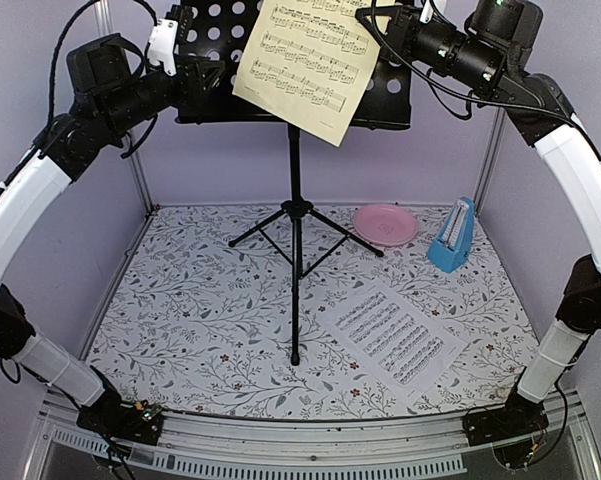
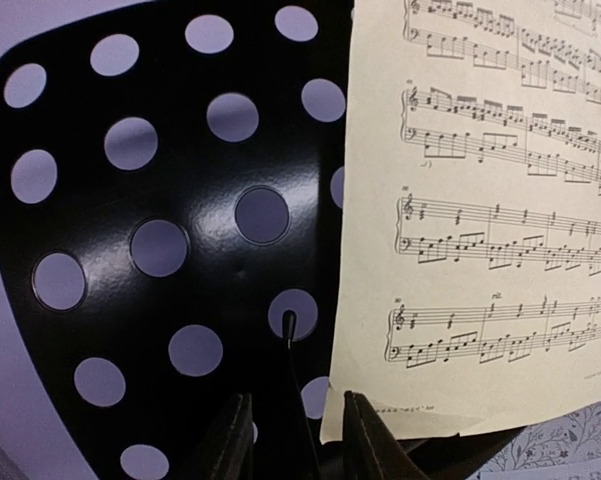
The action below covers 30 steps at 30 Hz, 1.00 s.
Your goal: Set up the instrument practice props
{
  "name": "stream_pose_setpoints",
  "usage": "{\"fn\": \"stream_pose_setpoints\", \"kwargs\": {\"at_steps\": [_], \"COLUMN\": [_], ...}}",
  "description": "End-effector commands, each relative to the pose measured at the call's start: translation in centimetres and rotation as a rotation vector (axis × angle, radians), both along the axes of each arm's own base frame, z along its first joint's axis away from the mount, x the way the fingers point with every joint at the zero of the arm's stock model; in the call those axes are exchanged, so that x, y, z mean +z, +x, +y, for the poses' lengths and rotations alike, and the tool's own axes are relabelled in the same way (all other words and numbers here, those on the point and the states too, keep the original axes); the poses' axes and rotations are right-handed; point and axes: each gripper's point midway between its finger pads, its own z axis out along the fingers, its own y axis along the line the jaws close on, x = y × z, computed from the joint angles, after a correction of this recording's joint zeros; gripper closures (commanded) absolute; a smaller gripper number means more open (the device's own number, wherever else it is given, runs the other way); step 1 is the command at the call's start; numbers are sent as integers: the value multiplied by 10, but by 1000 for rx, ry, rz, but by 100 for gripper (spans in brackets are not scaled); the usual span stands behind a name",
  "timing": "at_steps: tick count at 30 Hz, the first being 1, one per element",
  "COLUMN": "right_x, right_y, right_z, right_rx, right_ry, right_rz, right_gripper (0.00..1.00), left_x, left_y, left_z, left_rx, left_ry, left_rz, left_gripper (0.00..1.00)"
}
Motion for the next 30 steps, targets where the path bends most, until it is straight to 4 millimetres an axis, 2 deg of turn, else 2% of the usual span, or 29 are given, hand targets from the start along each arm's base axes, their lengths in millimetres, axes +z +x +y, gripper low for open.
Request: {"fn": "stream_pose_setpoints", "kwargs": {"at_steps": [1,5,8,14,17,21,30], "right_x": [14,14,14,16,17,20,19], "right_y": [-4,-3,-3,-3,-3,-2,1], "right_z": [-7,-6,-6,-7,-7,-6,-5], "right_rx": [-23,-28,-29,-36,-38,-42,-55], "right_ry": [20,13,12,11,10,14,10], "right_rz": [-42,-47,-49,-63,-73,-89,-104], "right_gripper": [100,100,100,100,100,100,100], "left_x": [-6,-17,-25,-19,-13,-9,1], "left_y": [-1,2,11,21,21,20,8], "left_z": [16,10,6,6,2,0,-4], "left_rx": [57,39,53,86,67,54,15], "left_ry": [8,23,42,38,27,20,-18], "left_rz": [51,89,116,104,84,67,0], "left_gripper": [65,57,57,76,88,98,100]}}
